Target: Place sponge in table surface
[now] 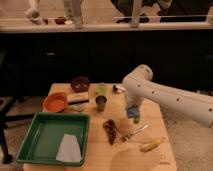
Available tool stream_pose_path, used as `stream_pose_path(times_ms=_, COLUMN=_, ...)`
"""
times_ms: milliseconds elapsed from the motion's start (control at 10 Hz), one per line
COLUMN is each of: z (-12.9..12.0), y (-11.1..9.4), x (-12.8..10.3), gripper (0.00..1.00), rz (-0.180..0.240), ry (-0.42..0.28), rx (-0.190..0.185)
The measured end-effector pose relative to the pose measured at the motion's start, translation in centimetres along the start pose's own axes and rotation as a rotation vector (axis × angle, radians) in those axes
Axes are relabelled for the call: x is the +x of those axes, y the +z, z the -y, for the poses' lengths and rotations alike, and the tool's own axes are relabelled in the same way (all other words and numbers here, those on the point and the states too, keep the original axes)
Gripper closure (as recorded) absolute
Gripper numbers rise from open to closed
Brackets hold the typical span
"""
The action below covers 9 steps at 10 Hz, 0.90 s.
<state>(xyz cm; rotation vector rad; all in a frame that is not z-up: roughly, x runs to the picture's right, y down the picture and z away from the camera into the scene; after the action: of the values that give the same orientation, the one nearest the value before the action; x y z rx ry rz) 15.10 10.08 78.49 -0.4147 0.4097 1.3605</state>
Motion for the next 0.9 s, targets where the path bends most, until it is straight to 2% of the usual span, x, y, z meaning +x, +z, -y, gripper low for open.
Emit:
stream_pose_path(times_ms=400, z=-1.2, y=0.2, x=0.7, gripper=1.0, rz=-0.006, ry=-0.025, rx=-0.028)
stream_pose_path(times_ms=700, z=-3.4, y=1.8, x=-1.2, gripper=1.0, rz=-0.036, ry=-0.062, rx=-0.033)
stream_pose_path(times_ms=900, z=-3.8, y=2.9, x=-2.3, gripper=1.0, rz=-0.054, ry=-0.065, rx=-0.04)
